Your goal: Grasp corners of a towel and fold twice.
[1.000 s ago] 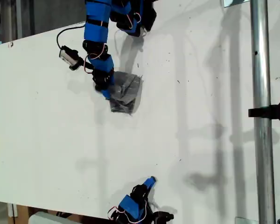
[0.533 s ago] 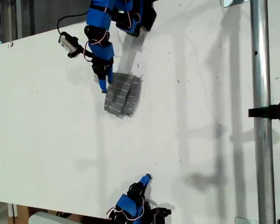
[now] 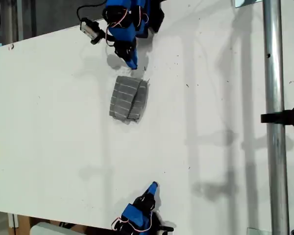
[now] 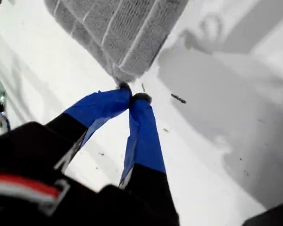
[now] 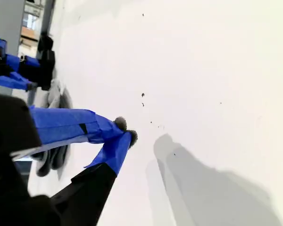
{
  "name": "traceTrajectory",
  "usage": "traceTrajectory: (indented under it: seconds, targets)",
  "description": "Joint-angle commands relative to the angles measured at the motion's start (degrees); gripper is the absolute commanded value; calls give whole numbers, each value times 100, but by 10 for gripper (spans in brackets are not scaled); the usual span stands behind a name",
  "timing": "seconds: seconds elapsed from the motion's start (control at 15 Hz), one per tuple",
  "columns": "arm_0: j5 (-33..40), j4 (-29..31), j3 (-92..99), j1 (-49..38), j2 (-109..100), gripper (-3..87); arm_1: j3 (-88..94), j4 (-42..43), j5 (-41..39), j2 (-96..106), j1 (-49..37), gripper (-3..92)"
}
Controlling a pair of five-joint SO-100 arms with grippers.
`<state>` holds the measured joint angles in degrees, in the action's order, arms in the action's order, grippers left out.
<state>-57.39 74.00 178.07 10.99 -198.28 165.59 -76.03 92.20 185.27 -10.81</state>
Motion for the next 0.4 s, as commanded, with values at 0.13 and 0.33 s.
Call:
traceTrajectory:
  seconds: [0.13, 0.33]
  targets:
    - [35, 18, 53, -88, -44, -19, -9, -475, -255, 325, 501, 67]
    - [35, 18, 53, -97, -44, -19, 0, -510, -677, 325, 334, 67]
